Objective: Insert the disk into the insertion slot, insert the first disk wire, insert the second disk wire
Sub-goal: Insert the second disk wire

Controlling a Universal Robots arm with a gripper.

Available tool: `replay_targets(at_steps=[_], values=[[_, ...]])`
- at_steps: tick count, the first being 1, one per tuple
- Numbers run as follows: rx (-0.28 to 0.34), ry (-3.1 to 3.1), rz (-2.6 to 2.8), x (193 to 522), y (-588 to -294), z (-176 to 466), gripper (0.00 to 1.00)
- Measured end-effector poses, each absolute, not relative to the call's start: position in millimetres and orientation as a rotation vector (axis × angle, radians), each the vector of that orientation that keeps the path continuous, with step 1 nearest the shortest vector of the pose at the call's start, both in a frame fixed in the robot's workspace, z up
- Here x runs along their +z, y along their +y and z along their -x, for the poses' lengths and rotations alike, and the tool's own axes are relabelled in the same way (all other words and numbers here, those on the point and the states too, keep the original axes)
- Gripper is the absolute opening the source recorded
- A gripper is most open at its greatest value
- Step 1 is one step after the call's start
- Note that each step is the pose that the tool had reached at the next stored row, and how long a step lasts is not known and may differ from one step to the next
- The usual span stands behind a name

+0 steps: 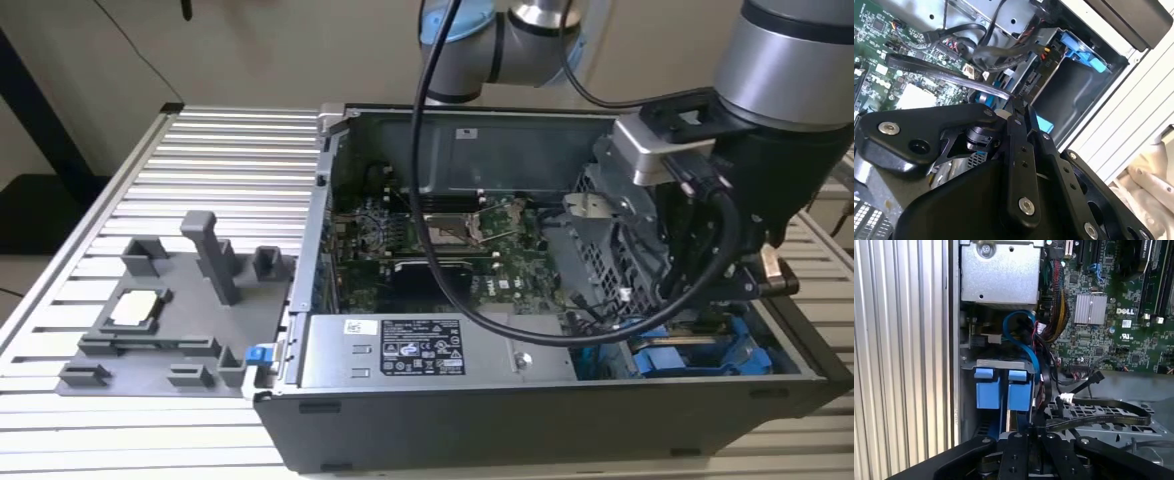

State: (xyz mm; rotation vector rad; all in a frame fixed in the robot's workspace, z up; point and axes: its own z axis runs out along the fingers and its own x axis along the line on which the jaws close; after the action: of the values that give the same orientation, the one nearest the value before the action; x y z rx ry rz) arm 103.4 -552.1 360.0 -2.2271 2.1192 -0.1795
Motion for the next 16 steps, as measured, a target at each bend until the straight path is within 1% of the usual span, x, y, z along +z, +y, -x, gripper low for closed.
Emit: replay_targets(at_steps=[9, 16], values=[[-0.154, 2.132, 2.233, 360.0, -566.5, -105.4, 0.16], [-0.085, 2.129, 2.197, 359.8, -567.3, -107.0, 0.16]])
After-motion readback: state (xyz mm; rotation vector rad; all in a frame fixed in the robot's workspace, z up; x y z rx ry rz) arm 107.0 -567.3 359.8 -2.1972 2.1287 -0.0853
